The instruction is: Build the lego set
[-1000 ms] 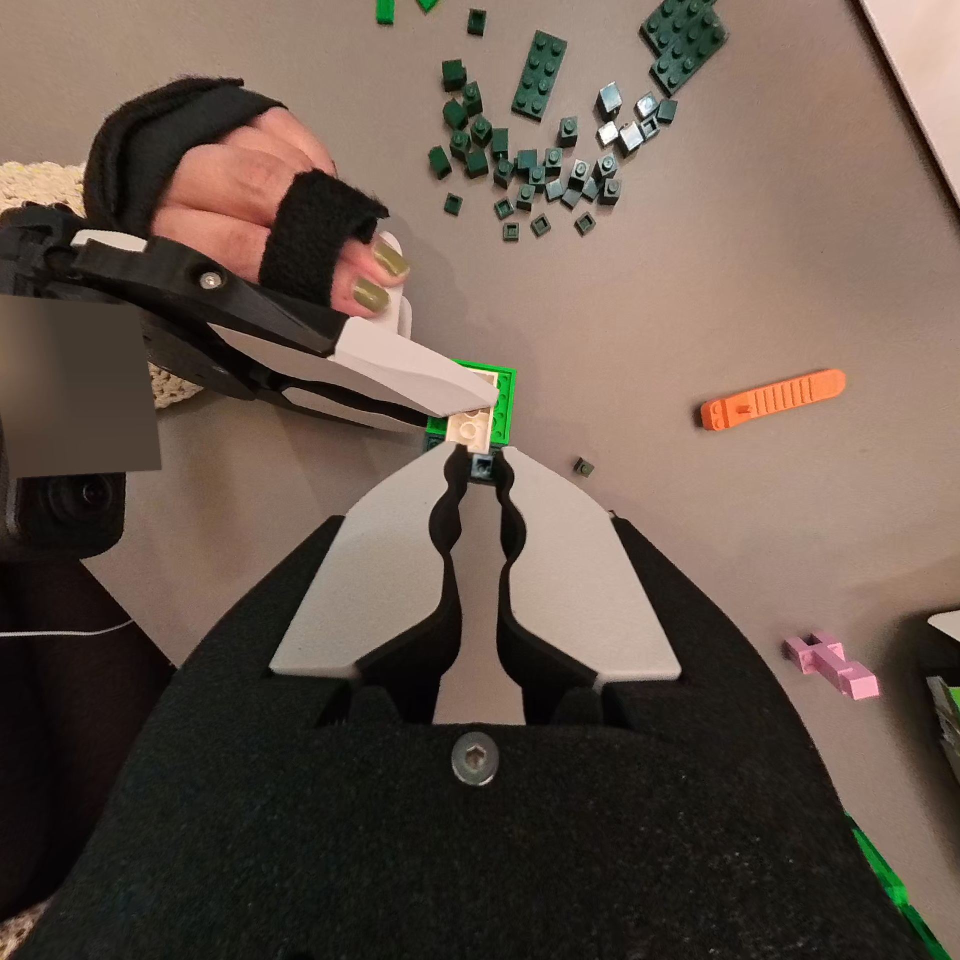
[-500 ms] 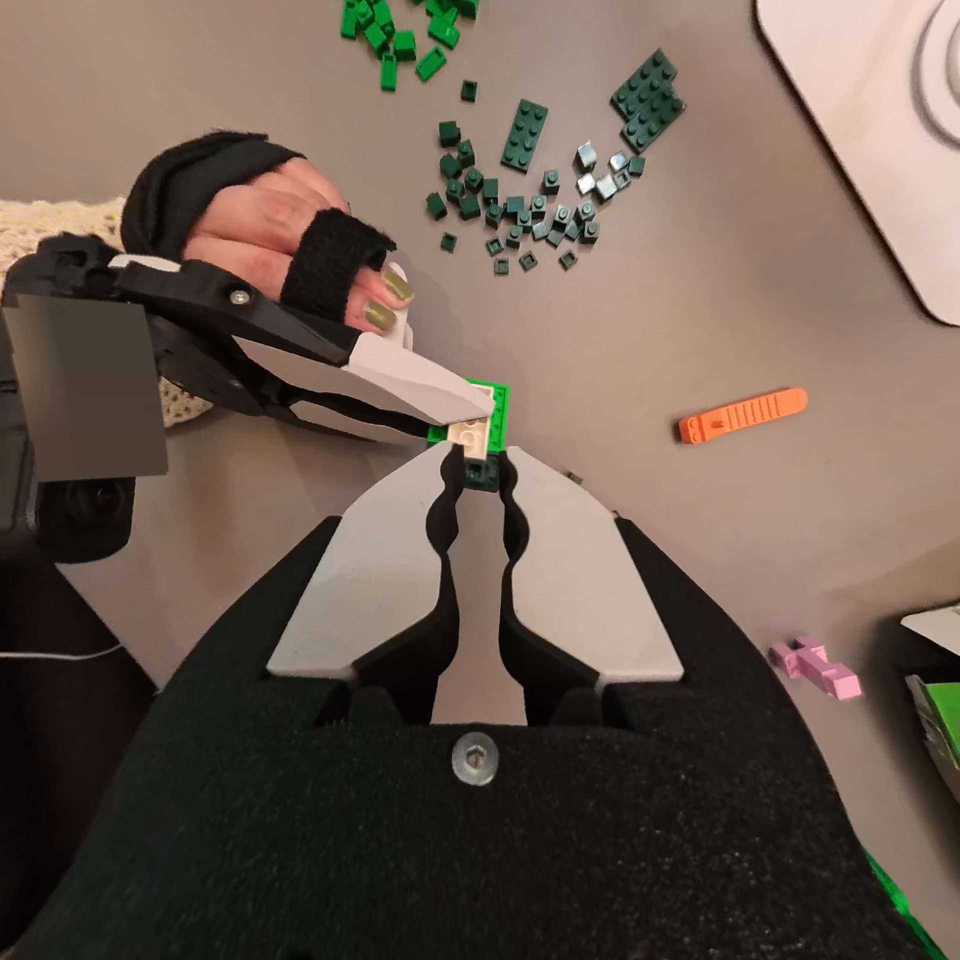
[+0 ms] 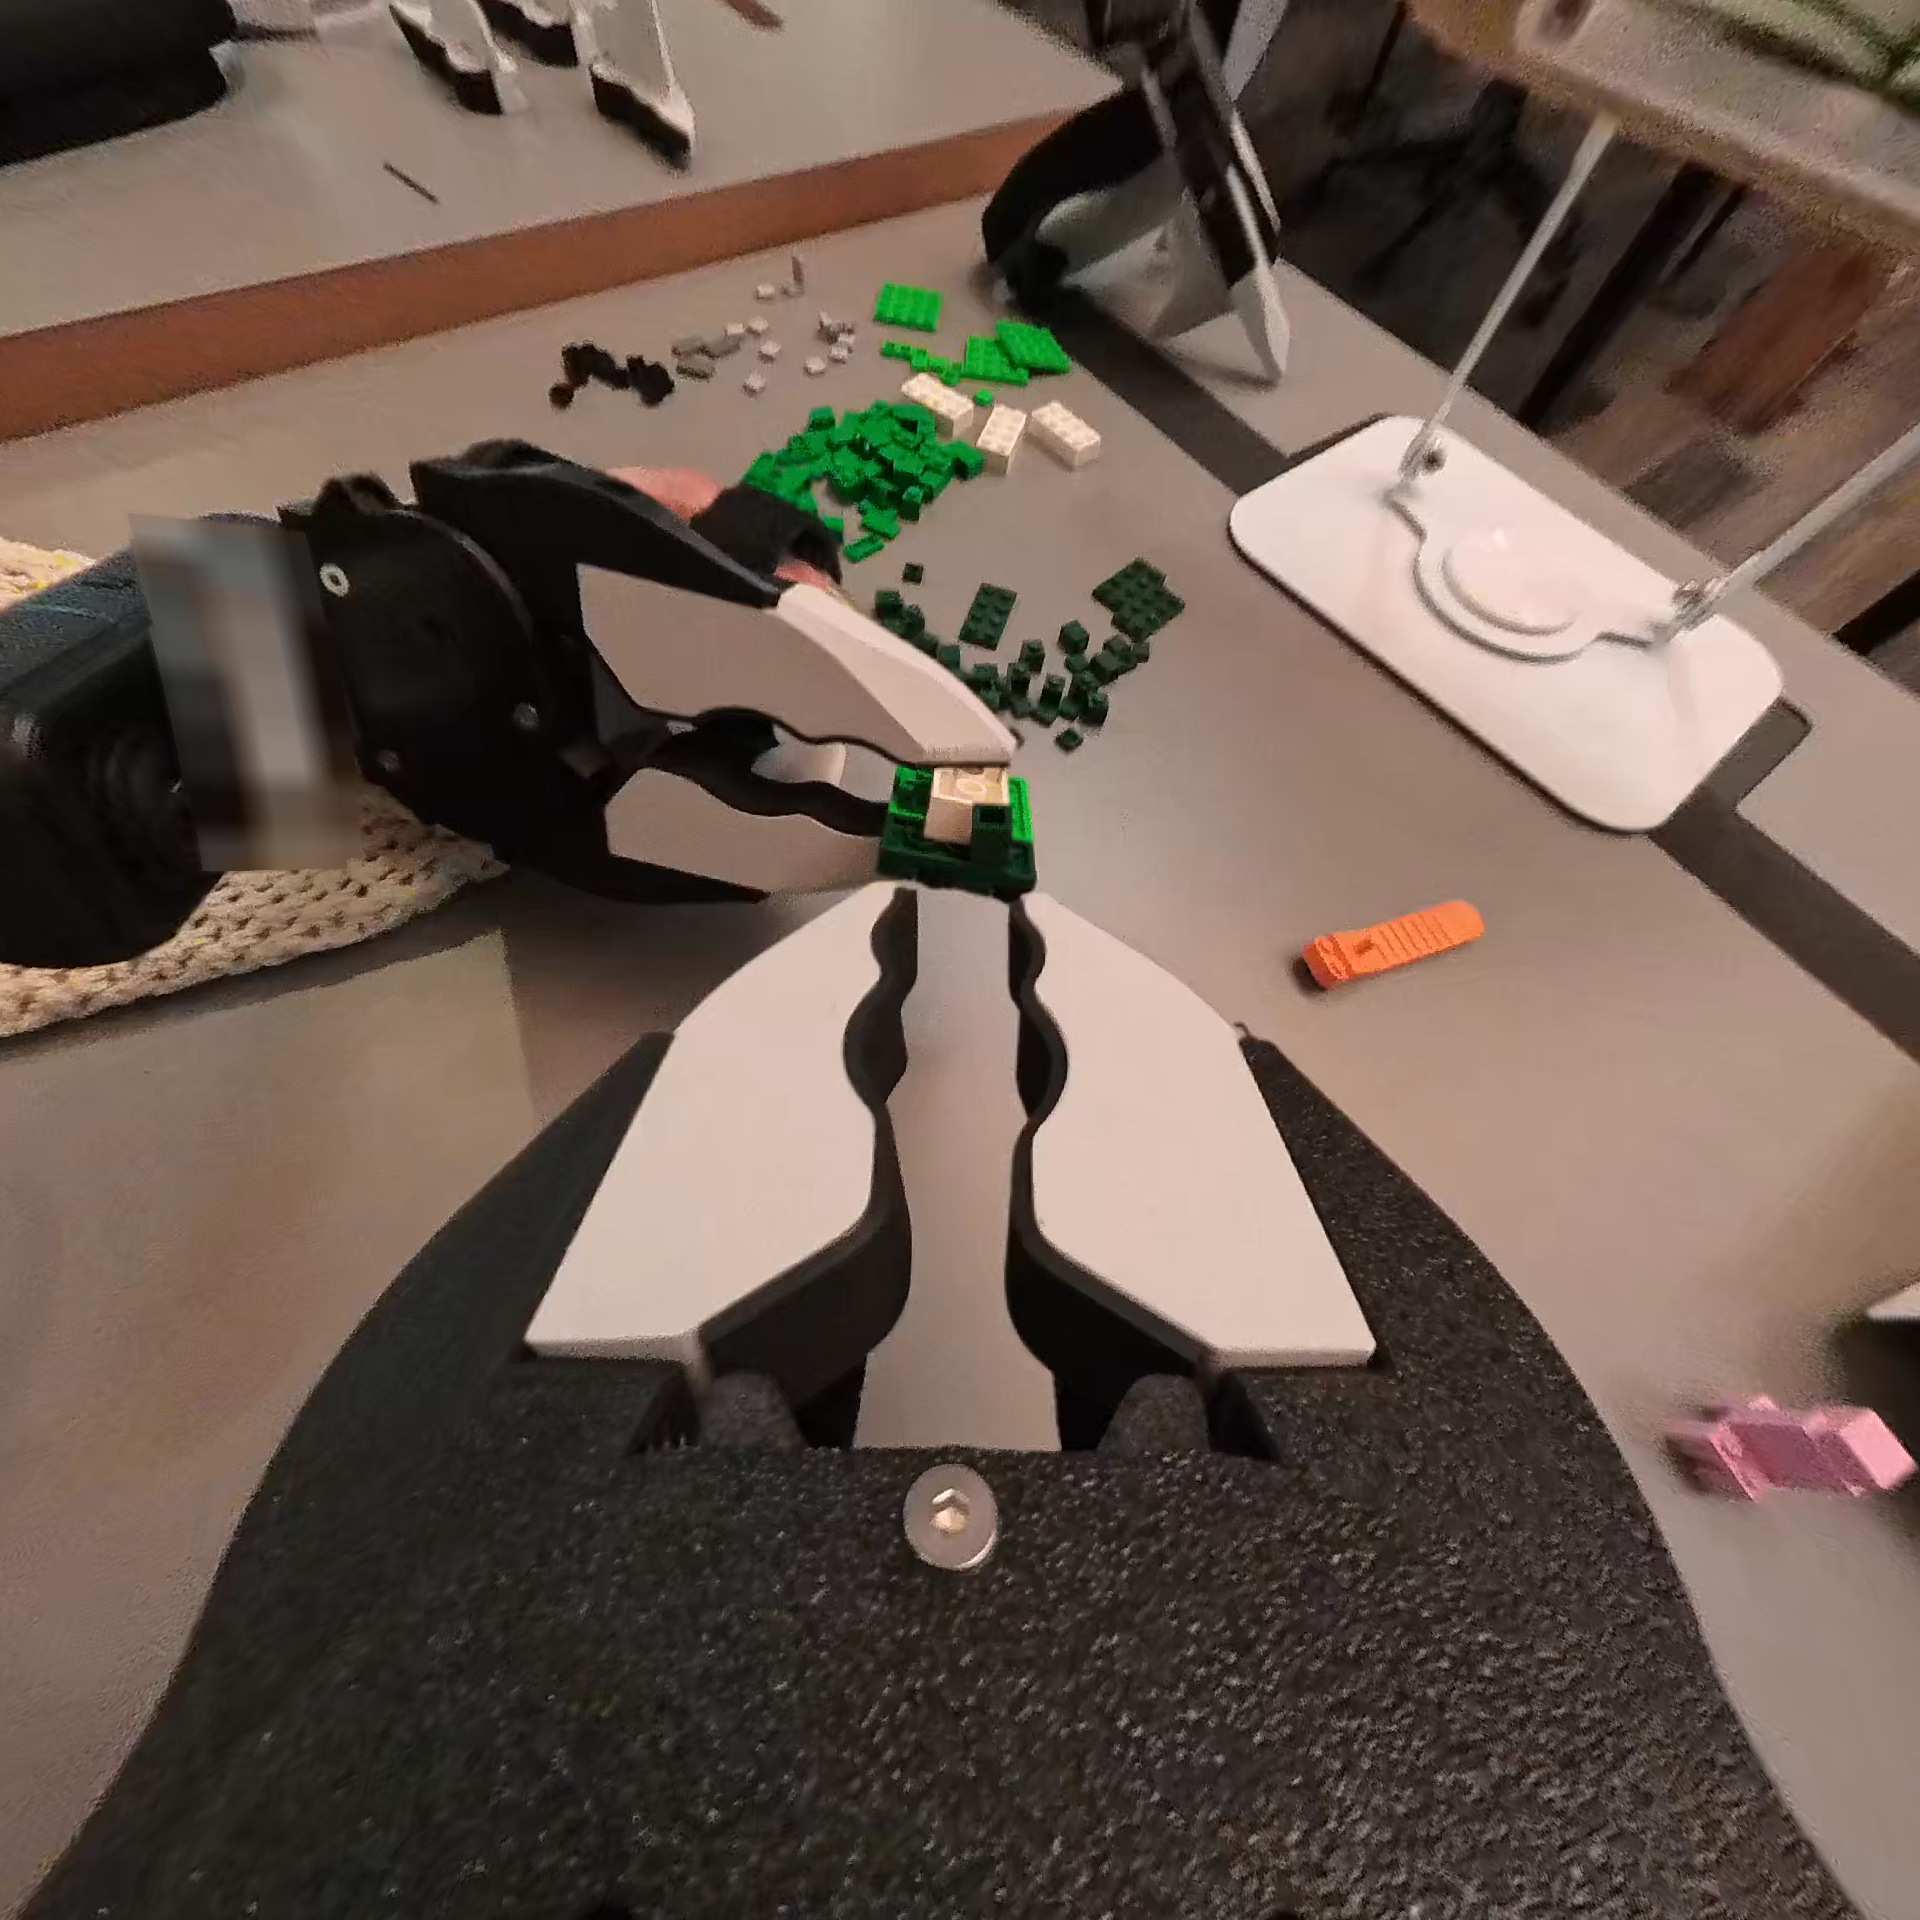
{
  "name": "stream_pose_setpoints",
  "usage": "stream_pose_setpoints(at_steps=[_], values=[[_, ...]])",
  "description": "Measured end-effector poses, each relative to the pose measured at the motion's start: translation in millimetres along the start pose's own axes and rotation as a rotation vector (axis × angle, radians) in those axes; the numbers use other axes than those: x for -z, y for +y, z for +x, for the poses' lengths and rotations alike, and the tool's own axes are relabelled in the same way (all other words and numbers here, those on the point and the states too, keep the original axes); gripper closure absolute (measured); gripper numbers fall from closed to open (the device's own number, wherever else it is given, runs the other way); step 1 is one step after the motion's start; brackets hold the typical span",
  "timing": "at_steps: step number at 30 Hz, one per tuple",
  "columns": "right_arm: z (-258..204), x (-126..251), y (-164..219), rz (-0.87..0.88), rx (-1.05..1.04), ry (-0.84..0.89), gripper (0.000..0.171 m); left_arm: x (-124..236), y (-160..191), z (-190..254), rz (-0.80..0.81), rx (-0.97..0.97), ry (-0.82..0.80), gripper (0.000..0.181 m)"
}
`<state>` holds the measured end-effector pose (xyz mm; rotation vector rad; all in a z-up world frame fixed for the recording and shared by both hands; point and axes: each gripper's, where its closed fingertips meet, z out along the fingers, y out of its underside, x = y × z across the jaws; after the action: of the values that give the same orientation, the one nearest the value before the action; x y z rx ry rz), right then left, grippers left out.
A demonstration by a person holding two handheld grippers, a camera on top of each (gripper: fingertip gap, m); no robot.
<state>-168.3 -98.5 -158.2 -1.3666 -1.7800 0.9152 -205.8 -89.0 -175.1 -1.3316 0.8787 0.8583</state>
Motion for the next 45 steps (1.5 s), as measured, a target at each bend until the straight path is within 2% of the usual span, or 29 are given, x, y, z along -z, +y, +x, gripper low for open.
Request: stream_pose_setpoints(at_steps=[5, 11, 34, 40, 45], values=[[-2.9, 0.5, -3.2, 0.105, 0.031, 0.095, 0.153, -0.1, -4.8, 5.6, 0.009, -0.058, 0.012, 0.165], [0.3, -5.8, 5.0, 0.070, 0.017, 0.118, 0.155, -0.1, -4.5, 6.7, 0.011, -0.062, 0.018, 0.165], [3.4, -17.1, 11.6, 0.010, -0.028, 0.074, 0.157, -0.4, -6.6, 11.9, 0.016, -0.081, 0.039, 0.164], [2.9, -17.4, 11.8, 0.002, -0.017, 0.065, 0.163, -0.2, -7.2, 12.1, 0.018, -0.087, 0.037, 0.165], [4.1, -15.4, 12.2, -0.008, -0.086, 0.003, 0.163, 0.5, -9.5, 11.7, 0.026, -0.102, 0.029, 0.165]])
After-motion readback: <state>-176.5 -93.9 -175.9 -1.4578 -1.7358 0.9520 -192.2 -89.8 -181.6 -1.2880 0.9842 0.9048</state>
